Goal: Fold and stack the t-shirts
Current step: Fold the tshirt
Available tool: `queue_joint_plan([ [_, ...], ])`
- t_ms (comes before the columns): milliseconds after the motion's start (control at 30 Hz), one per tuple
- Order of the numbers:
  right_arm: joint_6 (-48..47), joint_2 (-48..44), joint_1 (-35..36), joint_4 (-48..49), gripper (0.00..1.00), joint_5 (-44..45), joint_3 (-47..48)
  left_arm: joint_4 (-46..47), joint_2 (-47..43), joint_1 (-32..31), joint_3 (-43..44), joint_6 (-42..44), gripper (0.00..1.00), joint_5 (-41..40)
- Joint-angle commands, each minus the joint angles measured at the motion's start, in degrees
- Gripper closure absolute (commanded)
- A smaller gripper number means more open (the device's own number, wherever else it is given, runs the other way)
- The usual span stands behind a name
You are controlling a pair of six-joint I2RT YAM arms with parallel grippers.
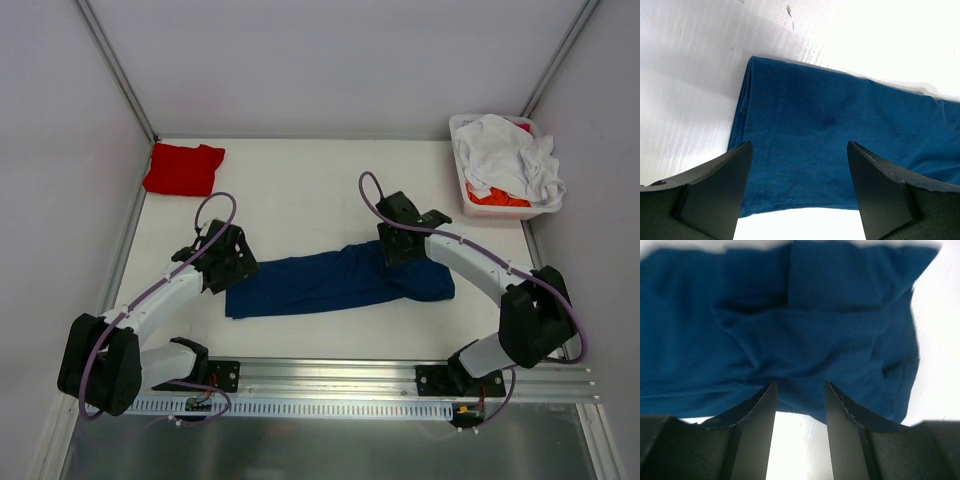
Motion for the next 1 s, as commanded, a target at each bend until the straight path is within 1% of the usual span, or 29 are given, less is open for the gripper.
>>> queue_joint_plan([
  [0,3.0,0.0,0.3,0.5,0.54,-0.1,-3.6,-0.2,-1.3,-0.5,1.5,0.4,0.23,0.9],
  [233,4.4,3.2,0.9,5.2,0.54,-0.9,-10.0,-0.3,-1.6,-0.5,1.5,0.4,0.23,1.2],
  [433,4.2,9.7,1.0,8.4,0.54,-1.6,-10.1,-0.6,-2.7,-0.4,1.3,0.6,0.23,1.0],
  [667,2.8,15.6,1.1,9.0,0.54,-1.0,-6.3,-1.6,-4.2,-0.5,1.5,0.8,0.20,0.9],
  [767,1.1,18.6,1.0,7.4,0.54,0.5,-2.6,-2.1,-4.7,-0.4,2.0,0.8,0.20,1.0],
  [967,-3.0,25.6,0.5,3.7,0.54,2.8,8.9,-2.4,-4.3,-0.5,2.2,0.8,0.19,1.2],
])
